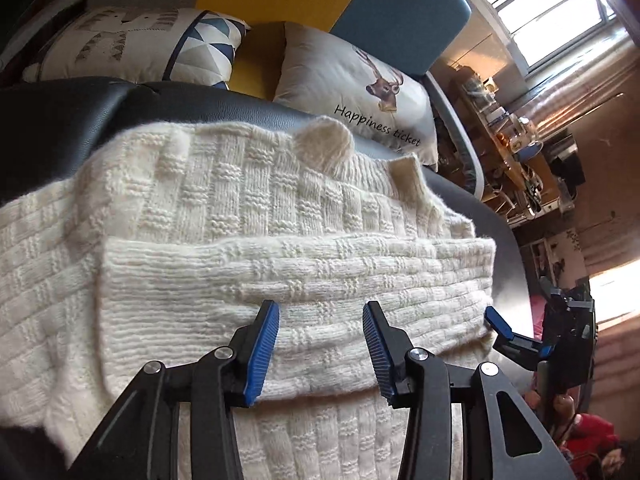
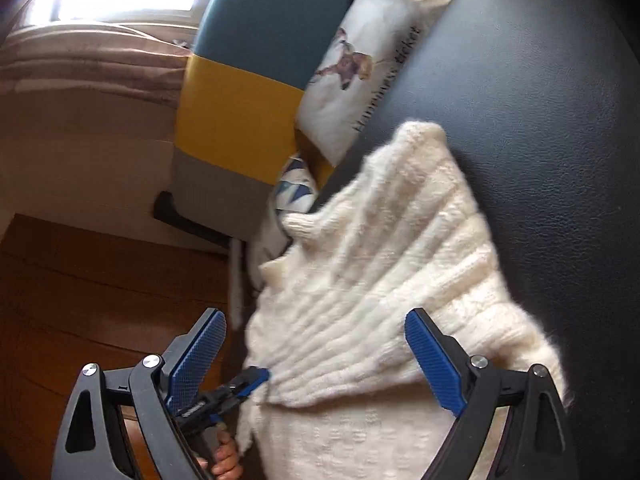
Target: Fold clothes
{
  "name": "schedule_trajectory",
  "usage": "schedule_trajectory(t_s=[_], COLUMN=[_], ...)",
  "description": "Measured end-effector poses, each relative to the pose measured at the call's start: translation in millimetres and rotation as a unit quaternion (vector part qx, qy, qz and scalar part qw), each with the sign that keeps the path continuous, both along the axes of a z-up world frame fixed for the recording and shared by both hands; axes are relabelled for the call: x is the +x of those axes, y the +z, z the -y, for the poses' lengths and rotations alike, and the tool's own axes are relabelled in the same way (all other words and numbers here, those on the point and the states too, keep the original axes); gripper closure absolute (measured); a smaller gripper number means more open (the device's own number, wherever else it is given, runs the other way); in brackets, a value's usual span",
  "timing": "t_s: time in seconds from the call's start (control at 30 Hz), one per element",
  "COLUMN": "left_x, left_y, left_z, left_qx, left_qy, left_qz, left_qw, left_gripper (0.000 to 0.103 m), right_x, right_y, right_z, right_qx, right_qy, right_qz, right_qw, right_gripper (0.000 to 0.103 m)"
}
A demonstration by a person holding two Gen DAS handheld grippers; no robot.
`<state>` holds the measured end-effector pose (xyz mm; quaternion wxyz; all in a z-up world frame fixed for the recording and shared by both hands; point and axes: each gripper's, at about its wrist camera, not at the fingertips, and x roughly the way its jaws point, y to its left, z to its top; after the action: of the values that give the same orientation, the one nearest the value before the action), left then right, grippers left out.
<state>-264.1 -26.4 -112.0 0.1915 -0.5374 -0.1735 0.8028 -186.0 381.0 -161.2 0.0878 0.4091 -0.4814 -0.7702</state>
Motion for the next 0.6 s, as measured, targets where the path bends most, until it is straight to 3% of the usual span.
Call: schedule_trajectory(t_s=[0.07,0.13,0.27,0.33,0.4,0.53,0.6], left_x=[-3,-6,-12,-17,-24,-34,-32], left_y=[-5,-11,-8,2,11,16,9], left_z=[-12,-25,-34,-26,-16,13,24], left_qx=[-0.012,-0.025,-0.037,-0.042,-0.078,-0.151,-0.134], left_qy=[-0.010,-0.019,-0.027,-0.028,-0.026,-0.025,-0.021], left_qz=[-0.002,-0.003,-0.016,-0.035,-0.058,-0.076,-0.067], left_qw=[0.9999,0.9995,0.9988,0.9981,0.9949,0.9853,0.9885], left_gripper=[0.056,0.056,0.055,0.055,0.054,0.049,0.049], right_x=[-1,8,7,0,-12,-48,-66], right_y=[-12,-24,-6,19,39,41,31], right_z=[-3,-14,-14,-6,-6,-24,-34], right_qx=[0.046,0.021,0.078,0.156,0.216,0.252,0.250], right_qy=[-0.006,-0.013,0.020,0.043,0.051,0.050,0.051], right_qz=[0.029,0.030,0.026,0.009,-0.003,0.024,0.052], right_qw=[0.998,0.999,0.996,0.987,0.975,0.966,0.966], right_gripper=[0.072,0.090,0.088,0.079,0.078,0.073,0.073])
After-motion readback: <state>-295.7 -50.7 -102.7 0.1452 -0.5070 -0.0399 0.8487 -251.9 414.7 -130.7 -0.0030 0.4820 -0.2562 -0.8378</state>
